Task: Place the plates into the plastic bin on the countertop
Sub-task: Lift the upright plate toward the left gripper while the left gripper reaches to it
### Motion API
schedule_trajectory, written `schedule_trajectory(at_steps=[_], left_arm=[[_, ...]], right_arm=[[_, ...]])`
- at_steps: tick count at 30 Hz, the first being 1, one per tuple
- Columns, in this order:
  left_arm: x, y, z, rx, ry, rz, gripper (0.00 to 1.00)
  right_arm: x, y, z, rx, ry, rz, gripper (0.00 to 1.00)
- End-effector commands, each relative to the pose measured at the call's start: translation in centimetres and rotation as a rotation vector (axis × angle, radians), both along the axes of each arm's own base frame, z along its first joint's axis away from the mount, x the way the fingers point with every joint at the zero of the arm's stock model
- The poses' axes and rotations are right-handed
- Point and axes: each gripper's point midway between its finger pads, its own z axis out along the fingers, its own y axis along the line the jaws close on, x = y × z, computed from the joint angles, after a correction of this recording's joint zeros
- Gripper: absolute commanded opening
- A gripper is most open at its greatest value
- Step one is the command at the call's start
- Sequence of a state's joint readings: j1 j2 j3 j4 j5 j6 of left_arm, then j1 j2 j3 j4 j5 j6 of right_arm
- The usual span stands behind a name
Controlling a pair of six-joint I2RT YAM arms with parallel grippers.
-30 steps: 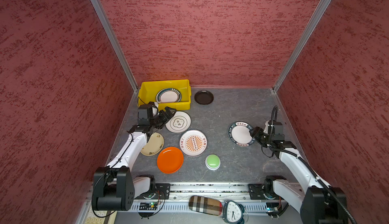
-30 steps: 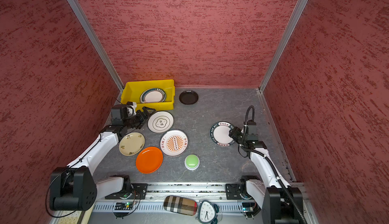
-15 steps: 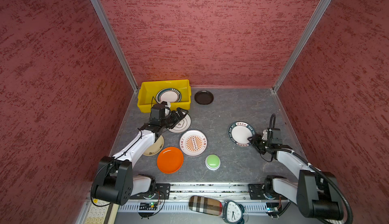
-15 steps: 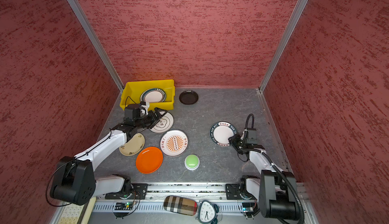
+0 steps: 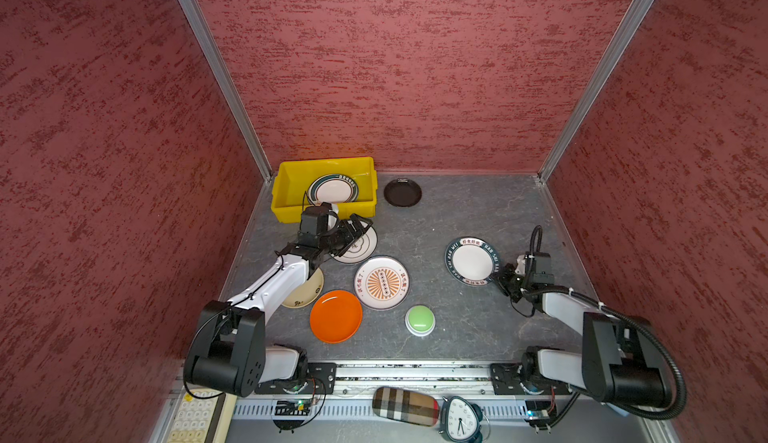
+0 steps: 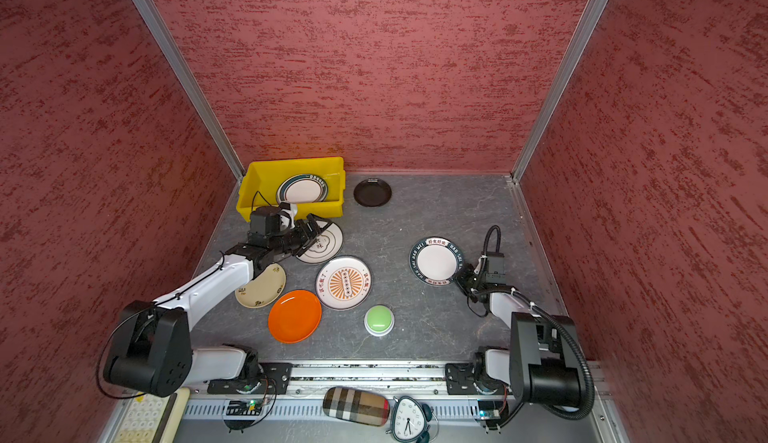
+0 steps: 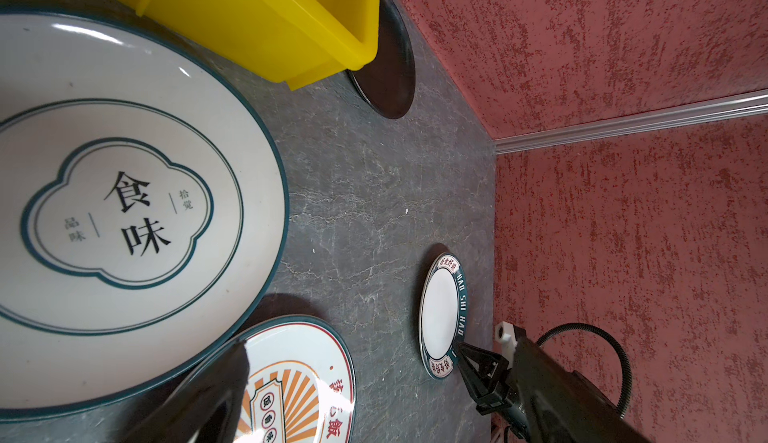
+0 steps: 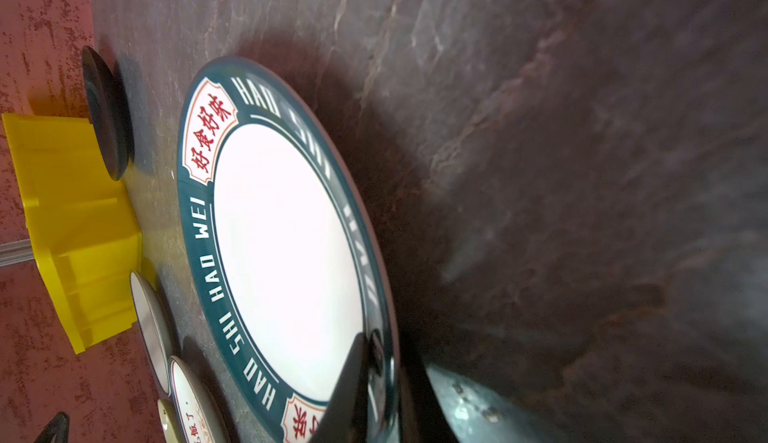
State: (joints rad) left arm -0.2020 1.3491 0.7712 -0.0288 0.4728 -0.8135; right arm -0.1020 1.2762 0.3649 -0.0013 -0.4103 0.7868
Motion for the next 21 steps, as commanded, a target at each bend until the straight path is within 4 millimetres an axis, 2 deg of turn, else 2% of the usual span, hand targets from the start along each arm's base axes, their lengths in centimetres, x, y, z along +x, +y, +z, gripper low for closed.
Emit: schedule_trajectory(at_steps=[1,4,9,16,21], left_arm=[[0.5,-0.5,0.2,-0.008,-0.004,-0.018,0.99],[0.7,-0.9,0.0,-0.016,0.0,-0.031,0.99],[1.0,-1.3,-0.2,-0.019,0.01,-0.055,0.99],[1.1,-2.9,-0.6,0.001,0.008,-0.117,0.99],[1.2,-4.0,-0.7,0.034,0.013,-0.167,0.99]], right_arm=[[0.6,-0.1,0.6,0.001,-0.037,-0.005,0.1],[0.9,0.2,1.2,0.029,-0.049,-0.008,0.04],[2.1,1.6,4.2,0.151,-0.135,0.006,0.0],[3.2,2.4,9.1,0.25,-0.258,0.003,0.0],[3.7,3.8,12.1,0.351,-0.328,0.048,0.0]])
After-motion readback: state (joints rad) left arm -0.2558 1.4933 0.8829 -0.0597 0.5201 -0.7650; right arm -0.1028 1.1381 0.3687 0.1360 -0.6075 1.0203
